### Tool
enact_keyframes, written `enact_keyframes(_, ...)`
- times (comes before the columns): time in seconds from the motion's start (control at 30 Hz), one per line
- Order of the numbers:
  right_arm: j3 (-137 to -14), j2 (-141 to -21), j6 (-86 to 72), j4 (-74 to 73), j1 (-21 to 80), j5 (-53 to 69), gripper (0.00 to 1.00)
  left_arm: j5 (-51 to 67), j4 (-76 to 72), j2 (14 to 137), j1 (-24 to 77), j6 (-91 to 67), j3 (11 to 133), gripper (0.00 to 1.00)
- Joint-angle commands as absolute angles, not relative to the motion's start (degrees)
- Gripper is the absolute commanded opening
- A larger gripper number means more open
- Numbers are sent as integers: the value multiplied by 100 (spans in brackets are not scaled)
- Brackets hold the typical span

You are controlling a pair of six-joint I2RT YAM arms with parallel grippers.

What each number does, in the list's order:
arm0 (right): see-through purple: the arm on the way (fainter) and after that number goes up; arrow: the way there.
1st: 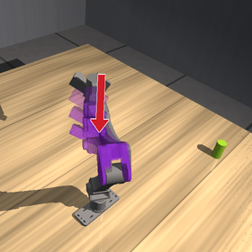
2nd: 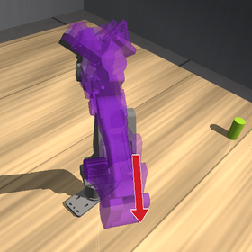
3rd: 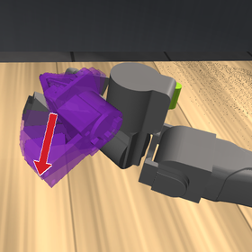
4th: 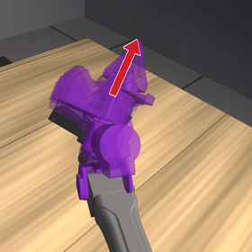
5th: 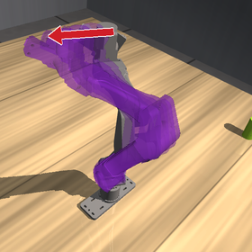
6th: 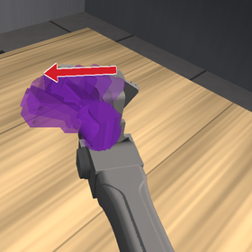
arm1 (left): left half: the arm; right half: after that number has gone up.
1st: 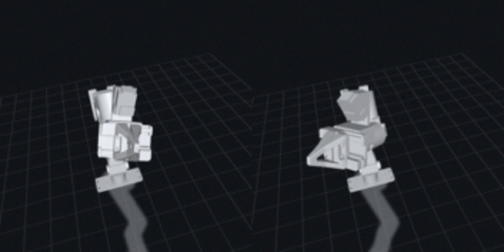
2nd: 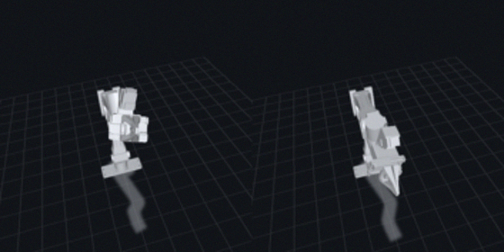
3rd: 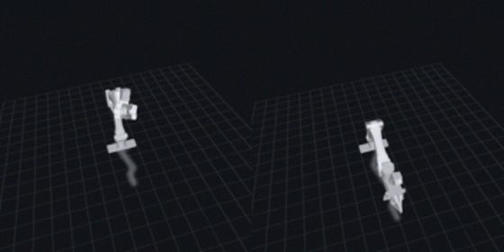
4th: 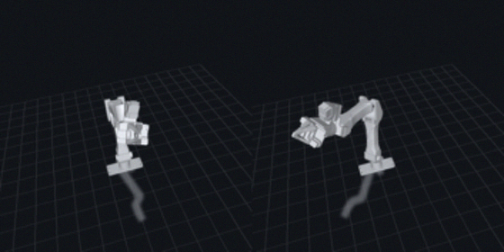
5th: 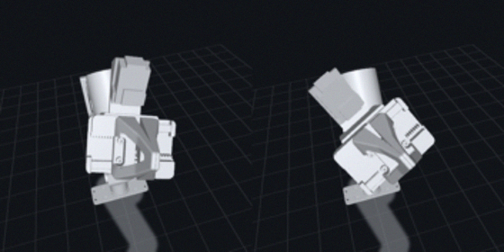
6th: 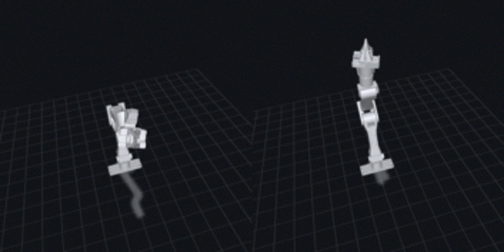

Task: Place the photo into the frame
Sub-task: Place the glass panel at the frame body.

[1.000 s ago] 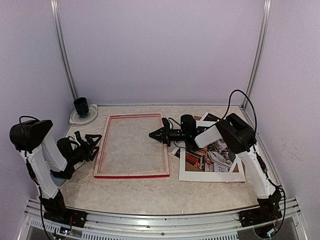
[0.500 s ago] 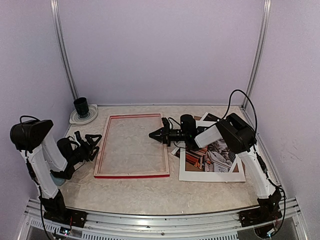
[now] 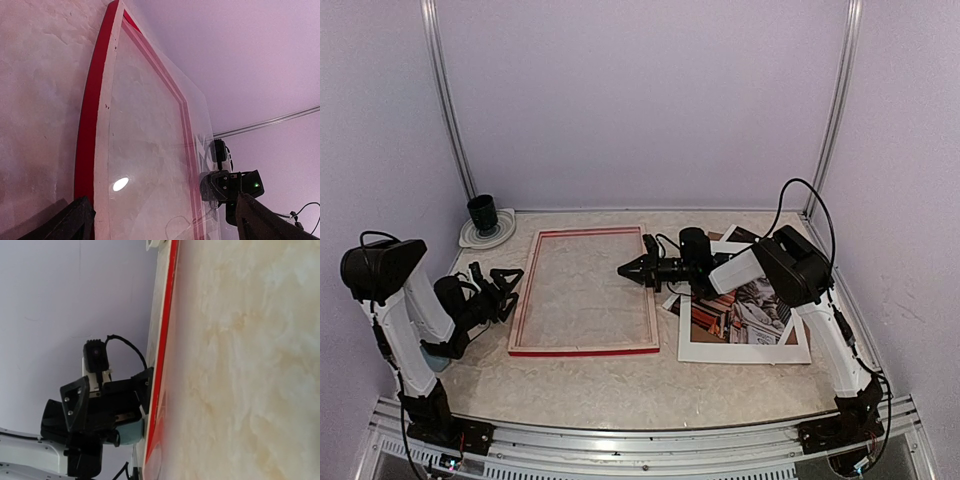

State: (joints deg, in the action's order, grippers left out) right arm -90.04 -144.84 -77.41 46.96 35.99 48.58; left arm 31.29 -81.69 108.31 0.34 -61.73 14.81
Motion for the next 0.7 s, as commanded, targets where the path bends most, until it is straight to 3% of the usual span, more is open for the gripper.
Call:
enact_keyframes(0.0, -9148, -14257, -7575, 4544, 3716, 4711, 0, 3362, -8095, 10969, 43, -6265, 1406, 99)
enact_keyframes(0.67, -9053, -14124, -7667, 4790, 3708, 4658, 0, 3366, -8134, 10995, 36, -6280, 1406, 99)
